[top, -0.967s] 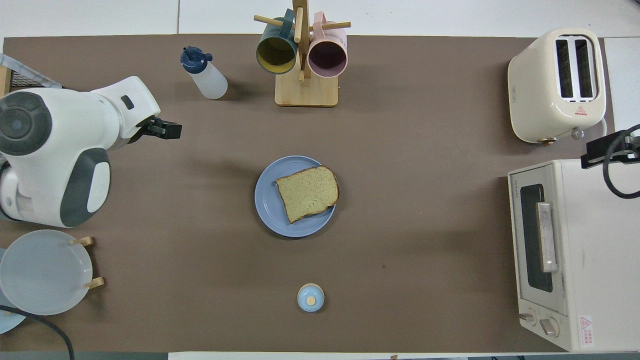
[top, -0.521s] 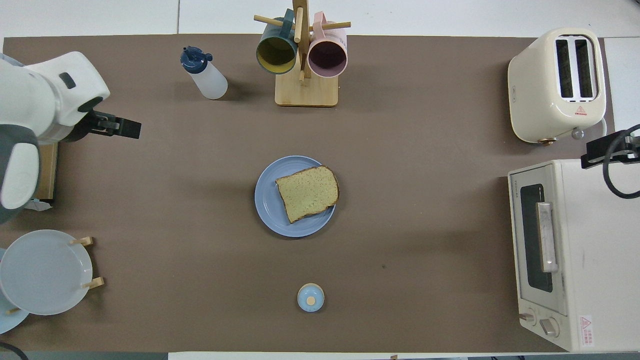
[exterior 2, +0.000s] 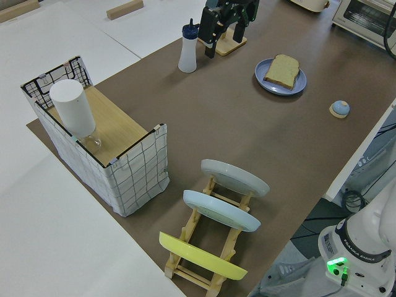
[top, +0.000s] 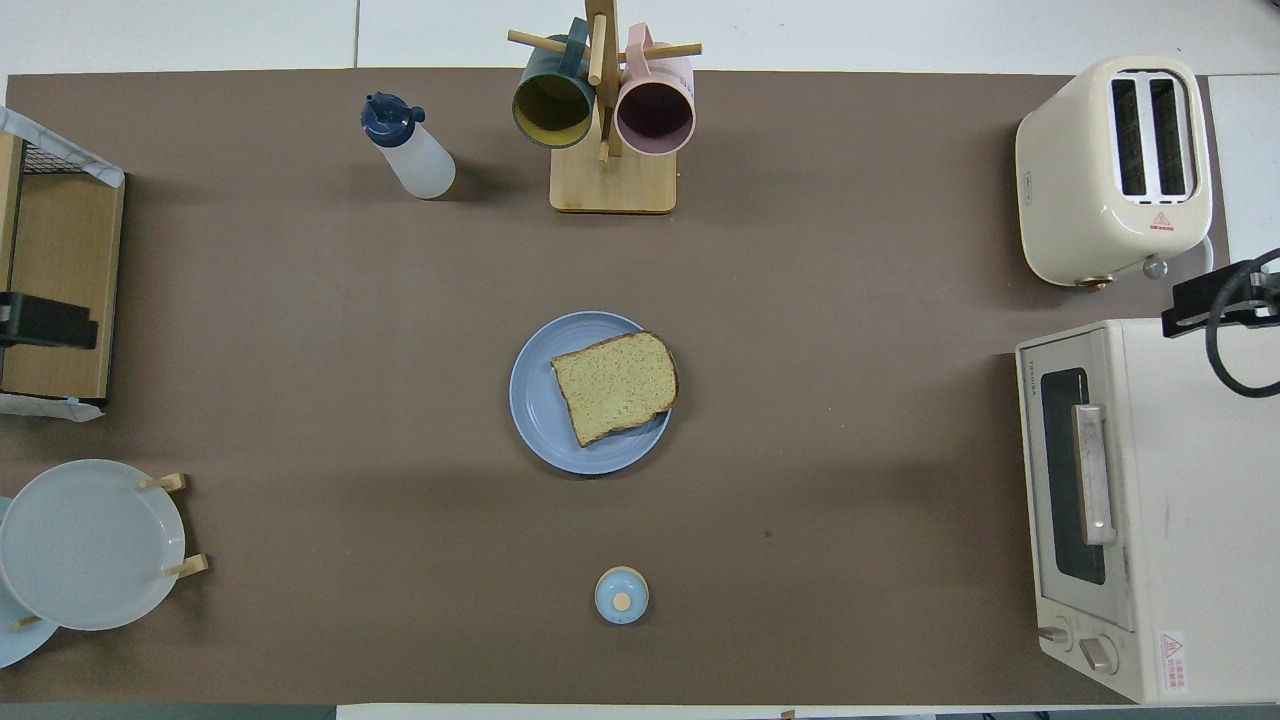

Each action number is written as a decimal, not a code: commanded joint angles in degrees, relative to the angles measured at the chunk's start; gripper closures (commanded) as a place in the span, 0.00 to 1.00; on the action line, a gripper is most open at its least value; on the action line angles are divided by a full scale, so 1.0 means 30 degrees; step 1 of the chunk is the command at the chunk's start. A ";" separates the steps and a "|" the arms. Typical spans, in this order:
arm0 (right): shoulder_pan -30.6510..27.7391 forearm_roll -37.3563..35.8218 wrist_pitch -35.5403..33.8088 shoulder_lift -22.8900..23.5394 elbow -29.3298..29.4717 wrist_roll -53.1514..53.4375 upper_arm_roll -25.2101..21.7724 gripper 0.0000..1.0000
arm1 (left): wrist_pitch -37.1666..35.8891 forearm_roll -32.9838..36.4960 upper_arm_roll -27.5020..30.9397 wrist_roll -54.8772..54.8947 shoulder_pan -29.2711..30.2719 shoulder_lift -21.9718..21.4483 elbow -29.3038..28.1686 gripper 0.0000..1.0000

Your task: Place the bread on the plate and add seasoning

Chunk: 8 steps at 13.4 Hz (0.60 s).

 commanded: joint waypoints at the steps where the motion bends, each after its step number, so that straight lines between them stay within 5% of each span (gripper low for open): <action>1: -0.0056 -0.0083 0.0367 -0.0452 -0.0554 -0.0313 -0.0016 0.00 | 0.0560 -0.0497 -0.0636 -0.0069 -0.0104 0.1188 0.0168 0.00; 4: -0.0056 -0.0083 0.0367 -0.0452 -0.0554 -0.0313 -0.0016 0.00 | -0.0816 -0.2197 -0.0755 -0.0187 0.0101 0.2099 0.2567 0.00; 8: -0.0056 -0.0083 0.0367 -0.0452 -0.0554 -0.0313 -0.0016 0.00 | 0.0060 -0.2023 -0.0814 -0.0011 -0.0073 0.1836 0.1900 0.00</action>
